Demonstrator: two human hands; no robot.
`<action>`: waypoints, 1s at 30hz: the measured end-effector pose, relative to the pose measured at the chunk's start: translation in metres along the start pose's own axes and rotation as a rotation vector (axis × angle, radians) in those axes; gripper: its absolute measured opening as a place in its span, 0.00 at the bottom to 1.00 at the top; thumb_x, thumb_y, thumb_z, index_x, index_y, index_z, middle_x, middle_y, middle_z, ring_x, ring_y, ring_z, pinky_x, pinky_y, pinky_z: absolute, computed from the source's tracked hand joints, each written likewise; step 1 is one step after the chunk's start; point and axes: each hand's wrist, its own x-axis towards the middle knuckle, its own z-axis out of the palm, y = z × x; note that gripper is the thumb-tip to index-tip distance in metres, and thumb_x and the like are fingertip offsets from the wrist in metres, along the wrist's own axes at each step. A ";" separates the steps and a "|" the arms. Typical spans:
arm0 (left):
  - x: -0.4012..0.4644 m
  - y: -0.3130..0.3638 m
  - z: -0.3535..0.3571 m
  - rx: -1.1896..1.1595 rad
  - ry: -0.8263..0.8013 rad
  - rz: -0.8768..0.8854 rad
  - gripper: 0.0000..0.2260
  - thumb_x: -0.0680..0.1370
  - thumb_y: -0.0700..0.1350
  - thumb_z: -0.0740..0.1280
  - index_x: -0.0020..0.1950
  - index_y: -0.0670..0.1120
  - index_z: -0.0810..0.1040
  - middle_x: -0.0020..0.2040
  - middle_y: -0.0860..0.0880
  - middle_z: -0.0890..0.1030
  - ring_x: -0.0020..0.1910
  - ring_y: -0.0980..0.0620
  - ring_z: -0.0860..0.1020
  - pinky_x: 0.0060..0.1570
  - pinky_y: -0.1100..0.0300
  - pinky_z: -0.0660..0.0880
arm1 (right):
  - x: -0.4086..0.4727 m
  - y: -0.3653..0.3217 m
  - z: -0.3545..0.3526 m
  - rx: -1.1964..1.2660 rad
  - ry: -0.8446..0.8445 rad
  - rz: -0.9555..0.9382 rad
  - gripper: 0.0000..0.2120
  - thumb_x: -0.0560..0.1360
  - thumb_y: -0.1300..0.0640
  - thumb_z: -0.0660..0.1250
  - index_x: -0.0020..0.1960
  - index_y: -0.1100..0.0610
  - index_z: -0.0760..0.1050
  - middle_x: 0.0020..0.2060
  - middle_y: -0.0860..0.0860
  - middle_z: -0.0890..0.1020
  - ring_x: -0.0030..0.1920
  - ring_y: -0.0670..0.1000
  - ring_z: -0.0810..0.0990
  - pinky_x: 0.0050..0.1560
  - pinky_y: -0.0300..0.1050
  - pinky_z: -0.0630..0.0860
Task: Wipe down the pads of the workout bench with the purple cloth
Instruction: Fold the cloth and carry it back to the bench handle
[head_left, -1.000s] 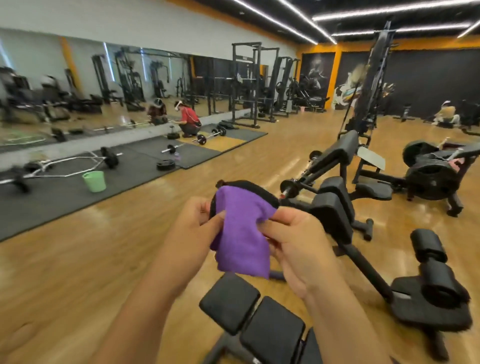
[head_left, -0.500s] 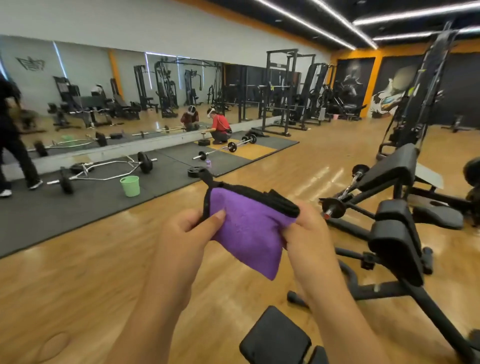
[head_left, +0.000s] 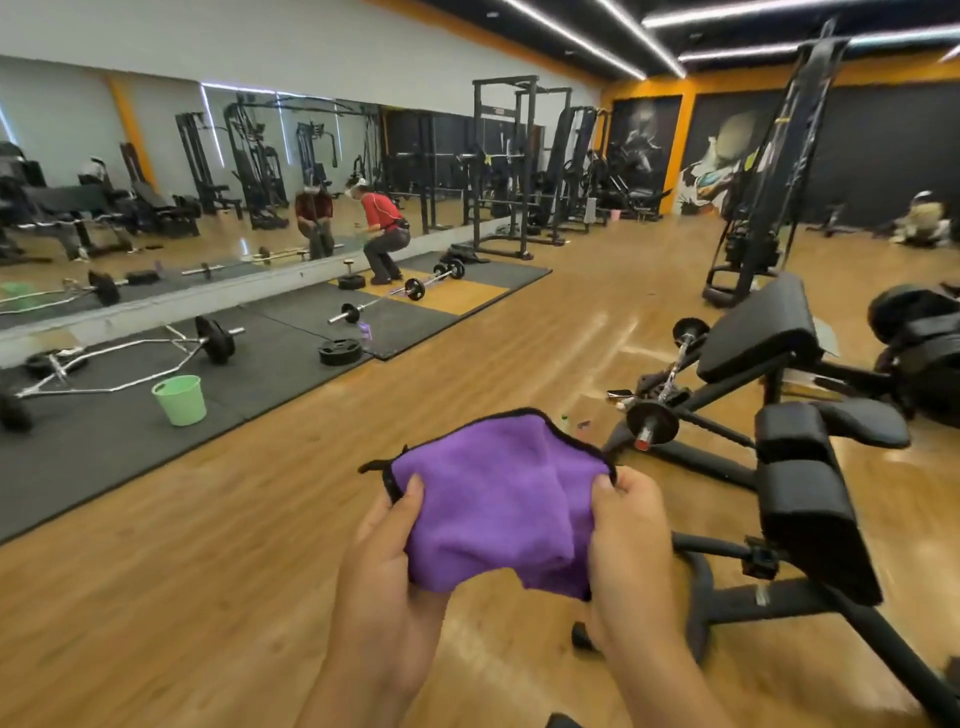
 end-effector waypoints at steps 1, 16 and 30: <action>0.019 0.001 -0.003 -0.057 -0.029 -0.052 0.13 0.75 0.45 0.61 0.39 0.46 0.85 0.41 0.48 0.85 0.37 0.54 0.82 0.32 0.63 0.78 | 0.014 0.002 0.008 0.007 0.037 0.000 0.07 0.80 0.59 0.54 0.46 0.52 0.69 0.33 0.53 0.72 0.32 0.53 0.72 0.38 0.51 0.76; 0.337 0.017 -0.040 0.521 -0.439 -0.182 0.06 0.76 0.44 0.64 0.45 0.45 0.81 0.37 0.52 0.84 0.35 0.56 0.80 0.32 0.64 0.74 | 0.193 -0.005 0.099 -0.135 0.266 -0.006 0.07 0.75 0.55 0.67 0.53 0.51 0.75 0.45 0.48 0.81 0.43 0.47 0.80 0.30 0.37 0.75; 0.506 -0.227 0.094 0.932 -0.705 0.036 0.14 0.76 0.44 0.64 0.32 0.42 0.68 0.30 0.48 0.66 0.31 0.52 0.64 0.32 0.58 0.59 | 0.391 0.082 0.007 -0.305 0.764 0.088 0.18 0.70 0.62 0.72 0.57 0.52 0.73 0.52 0.50 0.80 0.49 0.48 0.77 0.52 0.49 0.78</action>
